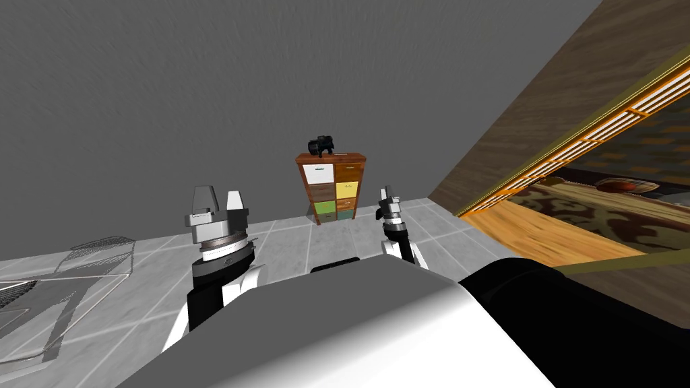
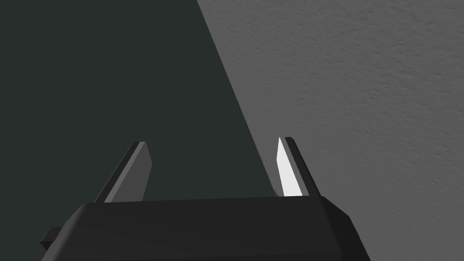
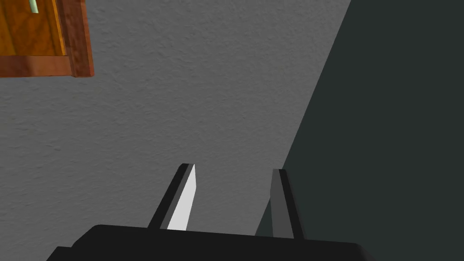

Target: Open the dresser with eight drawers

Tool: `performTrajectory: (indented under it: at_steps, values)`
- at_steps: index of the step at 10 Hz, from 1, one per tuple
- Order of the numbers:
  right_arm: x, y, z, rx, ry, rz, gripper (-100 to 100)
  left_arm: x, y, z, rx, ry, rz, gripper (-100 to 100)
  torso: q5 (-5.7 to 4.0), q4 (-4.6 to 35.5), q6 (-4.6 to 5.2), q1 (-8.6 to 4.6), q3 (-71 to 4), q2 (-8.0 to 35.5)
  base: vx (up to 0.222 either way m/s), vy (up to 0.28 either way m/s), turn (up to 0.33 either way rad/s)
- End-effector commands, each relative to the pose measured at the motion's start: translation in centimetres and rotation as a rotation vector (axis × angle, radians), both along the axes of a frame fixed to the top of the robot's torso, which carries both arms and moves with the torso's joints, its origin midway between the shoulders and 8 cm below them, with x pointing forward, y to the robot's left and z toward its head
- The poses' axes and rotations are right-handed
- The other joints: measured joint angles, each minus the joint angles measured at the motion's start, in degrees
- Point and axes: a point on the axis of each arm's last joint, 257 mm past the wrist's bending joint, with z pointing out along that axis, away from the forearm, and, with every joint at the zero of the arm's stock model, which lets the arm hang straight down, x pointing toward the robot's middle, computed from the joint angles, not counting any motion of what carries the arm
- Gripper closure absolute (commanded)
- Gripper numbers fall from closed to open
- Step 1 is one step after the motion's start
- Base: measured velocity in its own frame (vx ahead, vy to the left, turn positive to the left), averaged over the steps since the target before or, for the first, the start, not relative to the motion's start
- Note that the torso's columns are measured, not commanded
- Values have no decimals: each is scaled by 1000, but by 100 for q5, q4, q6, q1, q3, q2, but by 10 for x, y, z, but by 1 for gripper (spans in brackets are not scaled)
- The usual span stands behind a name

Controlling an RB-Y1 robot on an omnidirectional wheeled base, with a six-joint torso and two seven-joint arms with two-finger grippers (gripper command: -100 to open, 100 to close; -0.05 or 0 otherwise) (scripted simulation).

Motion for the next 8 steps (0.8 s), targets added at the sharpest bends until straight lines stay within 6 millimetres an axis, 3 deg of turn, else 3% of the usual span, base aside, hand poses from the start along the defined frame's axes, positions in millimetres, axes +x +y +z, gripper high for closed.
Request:
performTrajectory:
  at_steps: [1, 2, 3, 5, 7, 8]
  values:
    - [0, 0, 0, 0, 0, 0, 0, 0, 0, 0, 0, 0, 0, 0, 0, 423, 0, 0, -846, 423, 0, 0, 0]
    - [0, 0, 0, 0, 0, 0, 0, 0, 0, 0, 0, 0, 0, 0, 0, 846, 0, 0, -1691, 846, 0, 0, 0]
    - [8, 5, -15, -65, 61, -3, -100, 0, 0, 0, 0, 0, 0, 0, 0, 1269, 0, 0, -2538, 1269, 56, 8, 62]
    - [19, 10, -39, -146, 145, -16, -100, 0, 0, 0, 0, 1, 0, 0, 2, 1506, 0, 8, -3059, 1491, 110, 32, 72]
    - [28, 14, -68, -239, 239, -34, -100, 0, 0, 0, 0, 1, 0, 0, 2, 1531, -1, 6, -3082, 1522, 139, 42, 96]
    - [30, 13, -72, -248, 254, -42, -100, 0, 0, 0, 0, 1, 0, 0, 1, 1534, 0, 2, -3080, 1527, 109, 22, 35]
